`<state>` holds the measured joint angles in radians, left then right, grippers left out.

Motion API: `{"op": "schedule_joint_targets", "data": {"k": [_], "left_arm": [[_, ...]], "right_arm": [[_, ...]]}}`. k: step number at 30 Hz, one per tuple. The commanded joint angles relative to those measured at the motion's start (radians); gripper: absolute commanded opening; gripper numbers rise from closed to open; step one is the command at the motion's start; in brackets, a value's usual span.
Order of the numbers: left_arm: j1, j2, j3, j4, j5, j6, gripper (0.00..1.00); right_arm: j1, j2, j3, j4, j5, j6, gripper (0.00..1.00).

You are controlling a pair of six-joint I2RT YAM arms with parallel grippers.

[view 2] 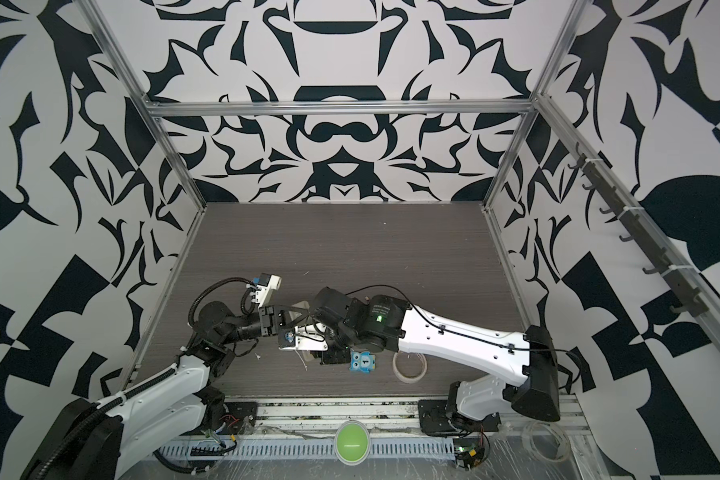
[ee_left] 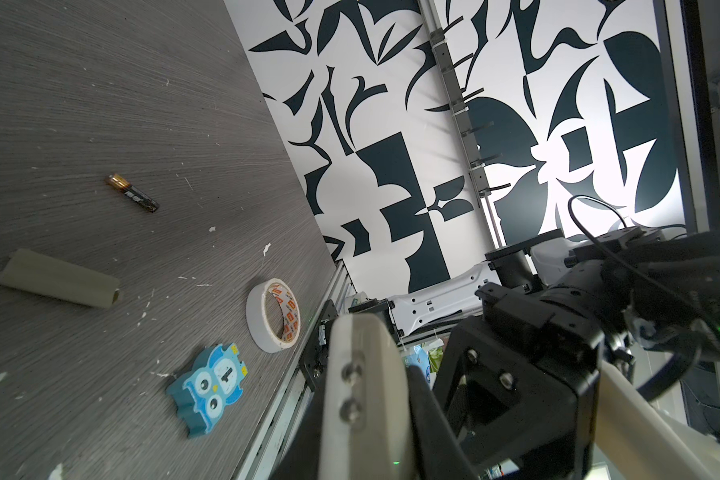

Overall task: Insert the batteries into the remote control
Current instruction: 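Press the battery down into the compartment with the right gripper fingers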

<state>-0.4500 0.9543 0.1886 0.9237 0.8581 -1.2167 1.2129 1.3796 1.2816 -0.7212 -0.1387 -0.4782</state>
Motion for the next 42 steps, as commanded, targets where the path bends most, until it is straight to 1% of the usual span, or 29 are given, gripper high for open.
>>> {"op": "schedule_joint_targets", "data": {"k": [1, 12, 31, 42], "left_arm": [[0.002, -0.02, 0.0, 0.054, 0.015, -0.015, 0.0], [0.001, -0.023, -0.007, 0.056, 0.015, -0.017, 0.0], [0.002, -0.023, -0.011, 0.064, 0.019, -0.022, 0.0], [0.002, -0.027, -0.014, 0.07, 0.022, -0.026, 0.0]], "right_arm": [[0.007, -0.005, 0.025, 0.025, -0.013, 0.001, 0.3], [0.008, 0.011, 0.034, 0.035, -0.011, 0.012, 0.27], [0.01, 0.045, 0.045, 0.042, 0.04, 0.025, 0.24], [0.011, 0.074, 0.065, 0.035, 0.088, 0.036, 0.22]]}}
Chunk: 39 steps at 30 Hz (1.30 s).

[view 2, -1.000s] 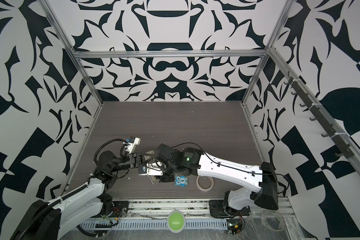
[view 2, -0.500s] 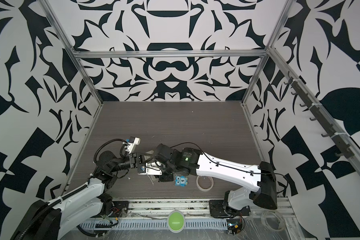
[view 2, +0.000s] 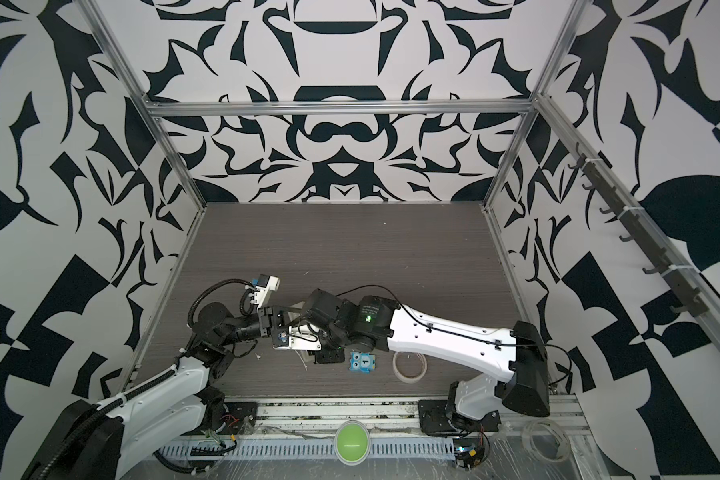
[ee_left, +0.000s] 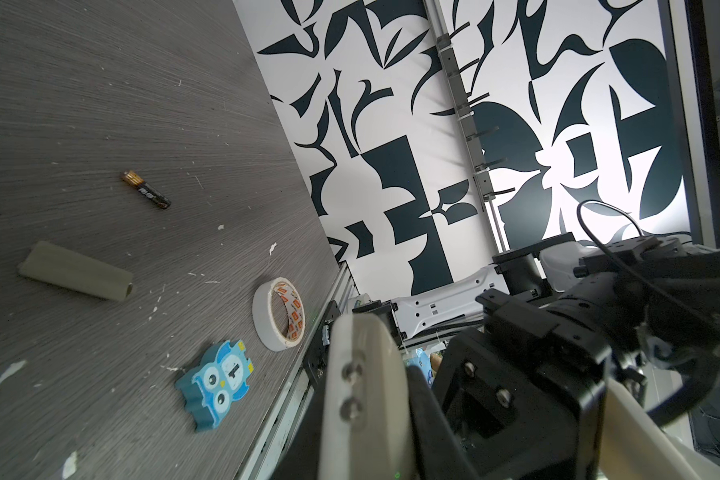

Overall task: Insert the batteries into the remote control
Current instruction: 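Press the battery down into the compartment with the right gripper fingers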

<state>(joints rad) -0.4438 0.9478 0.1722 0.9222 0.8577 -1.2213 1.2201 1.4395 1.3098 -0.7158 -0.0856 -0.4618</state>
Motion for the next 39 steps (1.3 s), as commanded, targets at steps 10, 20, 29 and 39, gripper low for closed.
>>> {"op": "schedule_joint_targets", "data": {"k": [10, 20, 29, 39], "left_arm": [[-0.004, -0.025, 0.003, 0.073, 0.024, -0.021, 0.0], [-0.006, -0.028, 0.003, 0.076, 0.025, -0.021, 0.0], [-0.006, -0.024, 0.001, 0.084, 0.027, -0.024, 0.0], [-0.006, -0.024, 0.001, 0.075, 0.024, -0.018, 0.0]], "right_arm": [[0.002, 0.047, 0.061, 0.024, 0.05, 0.041, 0.16], [0.003, 0.075, 0.075, 0.012, 0.073, 0.052, 0.13], [0.002, 0.101, 0.082, 0.012, 0.09, 0.056, 0.12], [0.002, 0.132, 0.101, 0.006, 0.125, 0.071, 0.0]]}}
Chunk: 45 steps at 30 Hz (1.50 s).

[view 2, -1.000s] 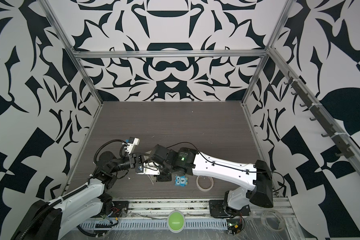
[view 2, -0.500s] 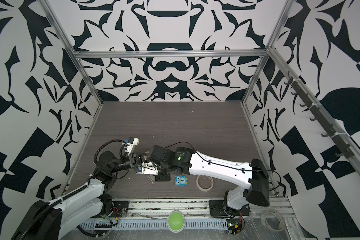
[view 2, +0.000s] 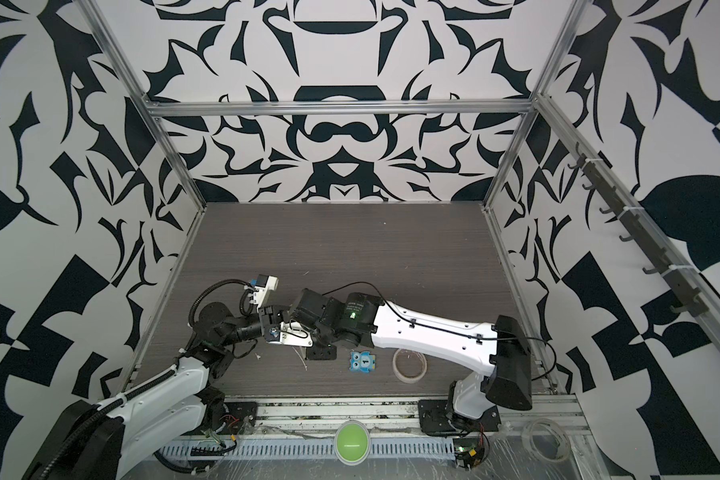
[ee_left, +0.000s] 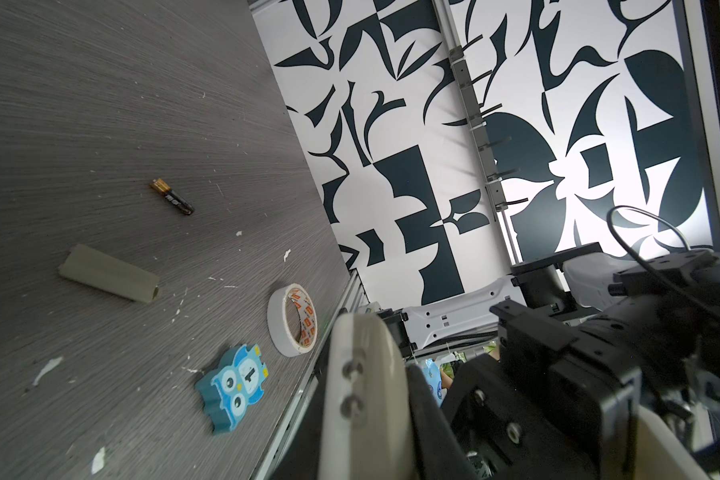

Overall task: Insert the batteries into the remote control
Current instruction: 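Press the battery down into the compartment with the right gripper fingers, then move the right gripper away from the remote over the second AA battery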

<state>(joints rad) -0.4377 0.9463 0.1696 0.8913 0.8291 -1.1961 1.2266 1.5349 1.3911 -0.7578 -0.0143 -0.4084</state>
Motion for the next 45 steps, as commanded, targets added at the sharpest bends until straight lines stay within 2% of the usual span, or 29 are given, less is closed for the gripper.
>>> {"op": "schedule_joint_targets", "data": {"k": [1, 6, 10, 12, 16, 18, 21, 26, 30, 35, 40, 45], "left_arm": [[-0.011, -0.025, 0.004, 0.105, 0.052, -0.043, 0.0], [-0.011, -0.034, 0.002, 0.088, 0.049, -0.034, 0.0], [-0.011, -0.042, 0.004, 0.024, 0.029, 0.003, 0.0], [-0.009, -0.053, 0.009, -0.043, 0.008, 0.04, 0.0], [0.002, -0.091, 0.018, -0.183, -0.046, 0.111, 0.0], [0.008, -0.106, 0.017, -0.219, -0.066, 0.127, 0.0], [0.019, -0.127, 0.016, -0.269, -0.087, 0.148, 0.0], [0.026, -0.15, 0.019, -0.328, -0.11, 0.177, 0.0], [0.028, -0.165, 0.026, -0.381, -0.131, 0.207, 0.0], [0.027, -0.195, 0.025, -0.431, -0.174, 0.239, 0.0], [0.028, -0.21, 0.03, -0.483, -0.182, 0.267, 0.0], [0.028, -0.228, 0.043, -0.555, -0.182, 0.301, 0.0]], "right_arm": [[-0.005, 0.041, 0.022, 0.045, 0.054, 0.017, 0.0], [-0.005, 0.04, 0.024, 0.034, 0.067, 0.022, 0.0], [-0.004, -0.017, 0.036, 0.034, 0.04, 0.039, 0.02], [-0.004, -0.058, 0.032, 0.054, 0.013, 0.052, 0.09], [-0.008, -0.12, 0.036, 0.046, 0.002, 0.082, 0.33], [-0.022, -0.142, 0.036, 0.033, 0.002, 0.099, 0.39], [-0.081, -0.177, 0.017, 0.025, -0.007, 0.133, 0.42], [-0.282, -0.2, -0.019, 0.012, -0.081, 0.224, 0.45], [-0.388, -0.166, -0.038, 0.006, -0.111, 0.262, 0.46], [-0.492, -0.056, -0.044, -0.001, -0.129, 0.288, 0.47], [-0.556, 0.046, -0.044, 0.013, -0.157, 0.287, 0.53], [-0.578, 0.161, -0.011, -0.012, -0.099, 0.277, 0.56]]}}
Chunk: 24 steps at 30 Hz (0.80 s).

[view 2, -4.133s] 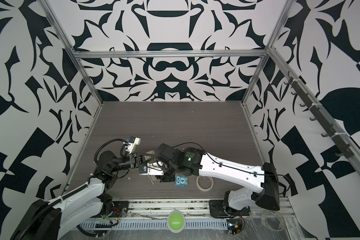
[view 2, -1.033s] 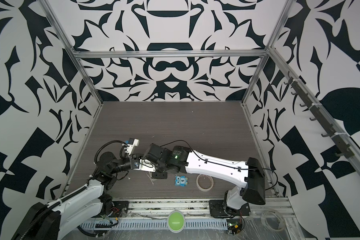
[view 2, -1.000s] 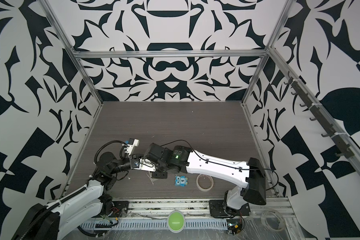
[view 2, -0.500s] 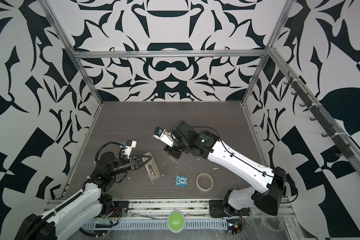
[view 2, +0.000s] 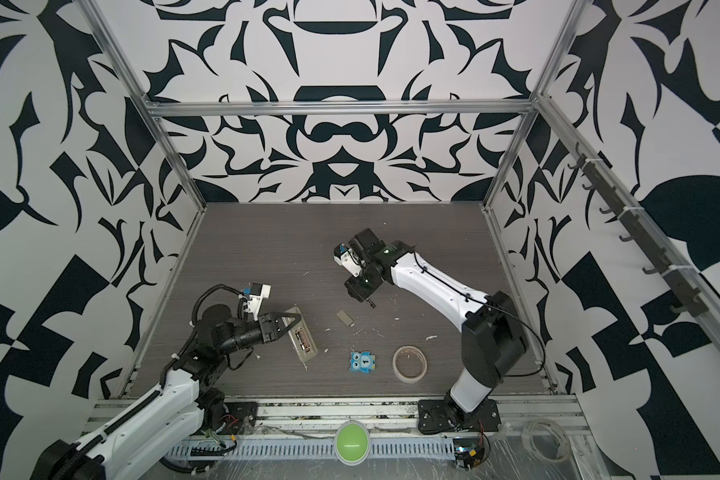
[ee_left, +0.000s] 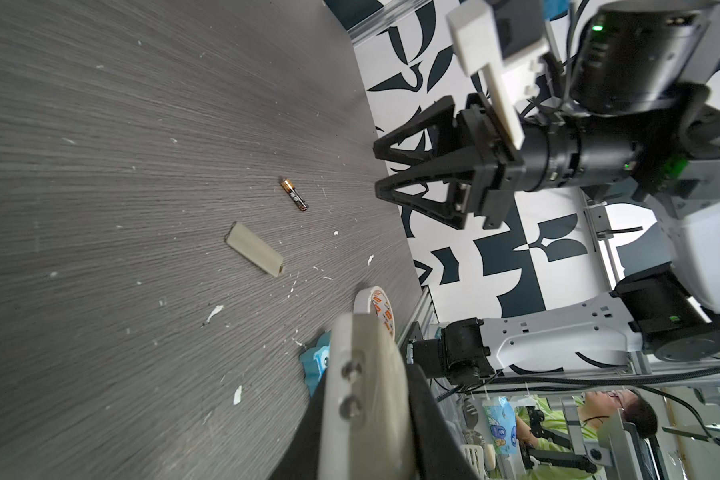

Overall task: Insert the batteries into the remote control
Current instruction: 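Move the right gripper away from the remote over the second AA battery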

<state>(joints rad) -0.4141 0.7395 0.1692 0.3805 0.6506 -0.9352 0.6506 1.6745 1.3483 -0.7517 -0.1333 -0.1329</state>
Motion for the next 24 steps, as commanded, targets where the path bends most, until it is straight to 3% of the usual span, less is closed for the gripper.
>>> {"op": "schedule_joint_targets", "data": {"k": [1, 11, 24], "left_arm": [[0.004, -0.027, 0.046, -0.054, -0.006, 0.045, 0.0], [0.004, -0.004, 0.053, -0.06, -0.008, 0.074, 0.0], [0.003, -0.002, 0.045, -0.053, 0.002, 0.075, 0.0]], "right_arm": [[-0.006, 0.038, 0.035, -0.018, 0.021, 0.001, 0.57], [-0.042, 0.165, 0.064, -0.02, 0.053, 0.02, 0.58], [-0.07, 0.251, 0.067, 0.01, 0.052, 0.029, 0.47]]}}
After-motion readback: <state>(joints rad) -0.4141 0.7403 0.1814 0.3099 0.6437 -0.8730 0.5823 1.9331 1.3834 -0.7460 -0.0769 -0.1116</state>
